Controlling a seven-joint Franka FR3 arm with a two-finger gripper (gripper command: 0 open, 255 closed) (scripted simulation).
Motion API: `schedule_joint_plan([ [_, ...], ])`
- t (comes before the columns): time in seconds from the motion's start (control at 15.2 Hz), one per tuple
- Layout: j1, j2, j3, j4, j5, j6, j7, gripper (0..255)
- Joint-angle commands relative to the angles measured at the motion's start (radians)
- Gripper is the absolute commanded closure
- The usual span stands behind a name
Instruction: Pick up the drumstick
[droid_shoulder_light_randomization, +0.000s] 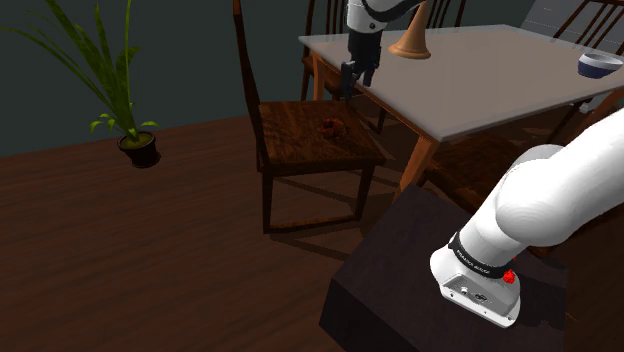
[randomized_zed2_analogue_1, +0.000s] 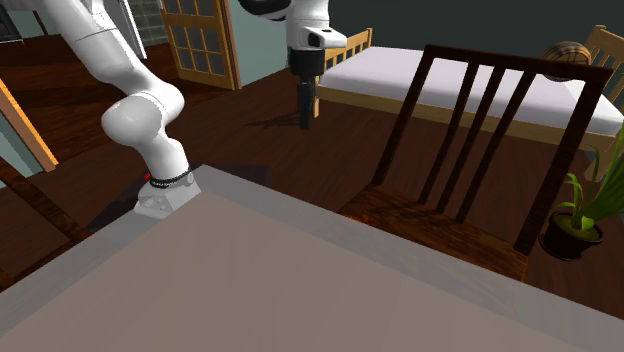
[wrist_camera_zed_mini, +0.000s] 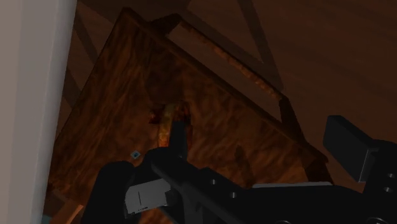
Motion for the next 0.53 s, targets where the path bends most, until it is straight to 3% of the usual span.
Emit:
schedule_joint_plan([
  [0.0, -0.009, 0.071, -0.013, 0.025, -0.006, 0.035, -0.012, 0],
  [0.46, -0.037, 0.333, -0.049, 0.157, -0.014, 0.123, -0.048, 0],
])
